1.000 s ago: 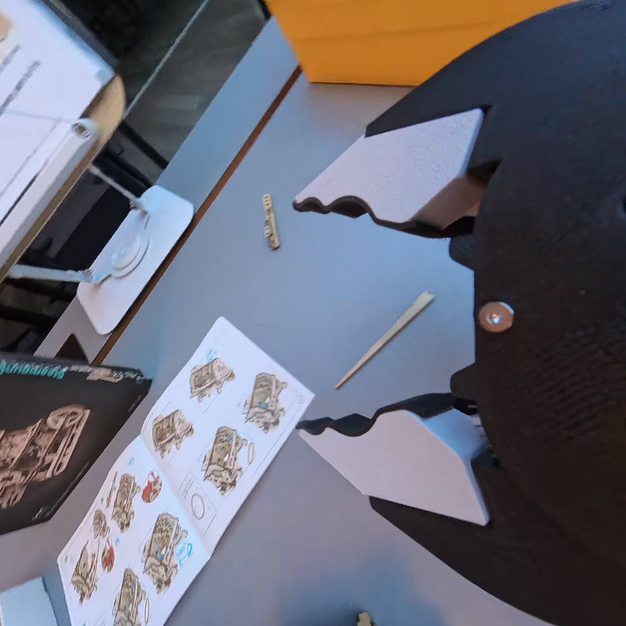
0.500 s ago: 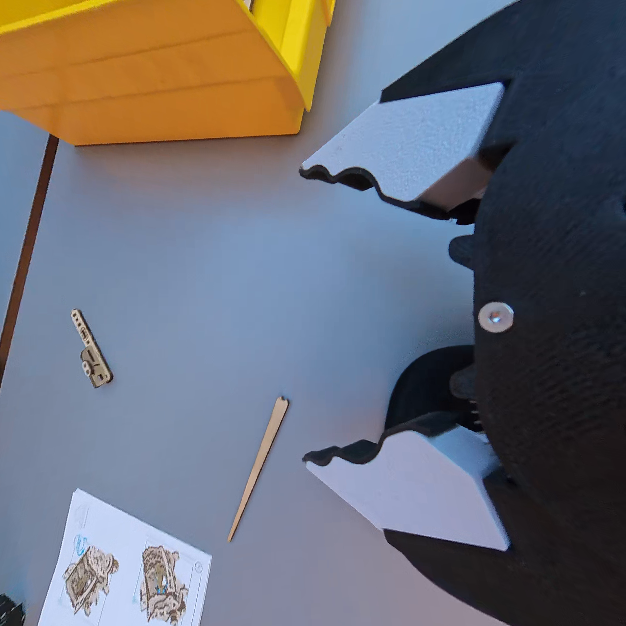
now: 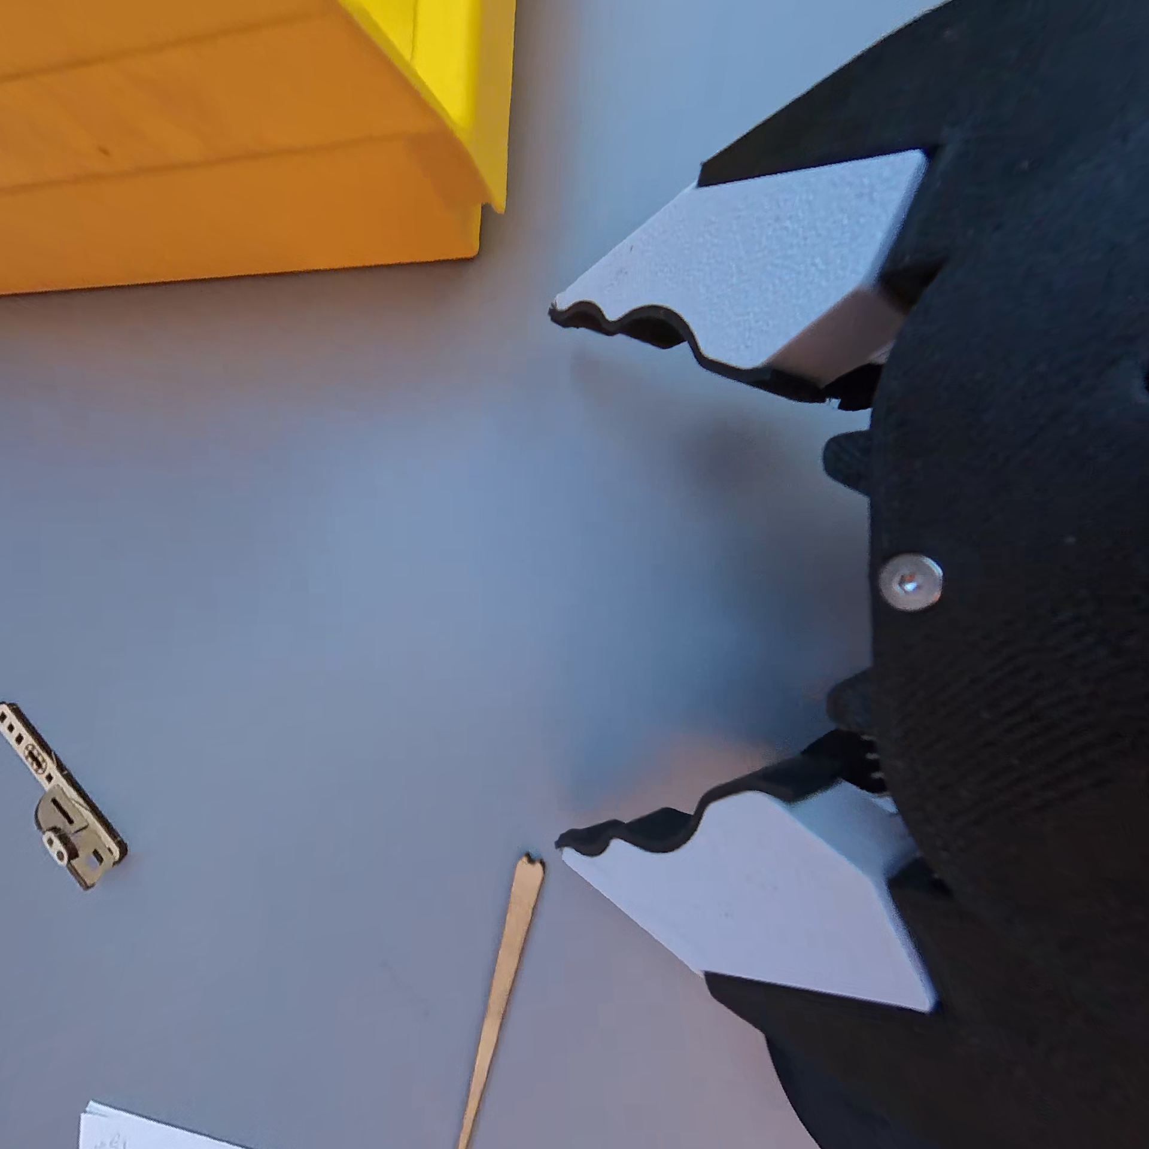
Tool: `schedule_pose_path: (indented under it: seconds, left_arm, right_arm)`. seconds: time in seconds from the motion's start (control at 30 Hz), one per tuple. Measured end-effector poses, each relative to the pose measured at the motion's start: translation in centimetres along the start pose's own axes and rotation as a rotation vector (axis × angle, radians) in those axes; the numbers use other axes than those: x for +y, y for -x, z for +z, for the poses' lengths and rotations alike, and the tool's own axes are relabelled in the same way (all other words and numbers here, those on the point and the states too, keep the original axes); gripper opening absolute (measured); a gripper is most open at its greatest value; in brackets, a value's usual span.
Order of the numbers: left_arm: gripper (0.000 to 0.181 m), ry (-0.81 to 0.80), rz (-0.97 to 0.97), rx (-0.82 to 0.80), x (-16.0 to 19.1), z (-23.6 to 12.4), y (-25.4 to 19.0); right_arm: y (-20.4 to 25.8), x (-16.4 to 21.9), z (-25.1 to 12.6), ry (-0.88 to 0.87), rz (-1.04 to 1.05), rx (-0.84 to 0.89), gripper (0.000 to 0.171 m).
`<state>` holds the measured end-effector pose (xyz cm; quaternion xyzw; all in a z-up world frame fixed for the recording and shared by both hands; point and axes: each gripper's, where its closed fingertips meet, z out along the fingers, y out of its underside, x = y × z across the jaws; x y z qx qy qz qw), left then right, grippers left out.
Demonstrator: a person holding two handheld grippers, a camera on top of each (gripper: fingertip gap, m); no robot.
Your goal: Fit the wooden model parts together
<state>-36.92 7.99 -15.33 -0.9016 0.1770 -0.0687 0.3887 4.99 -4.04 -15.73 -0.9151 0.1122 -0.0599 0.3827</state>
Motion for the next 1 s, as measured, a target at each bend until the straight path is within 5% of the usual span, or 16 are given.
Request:
schedule_pose_path:
  seconds: [1.0]
  left_arm:
    - [0.137, -0.004, -0.051, -0.058, 1.15, 0.88, 0.56]
  right_arm:
    - [-1.18, 0.47, 0.82, -0.025, 0.068, 0.044, 0.151]
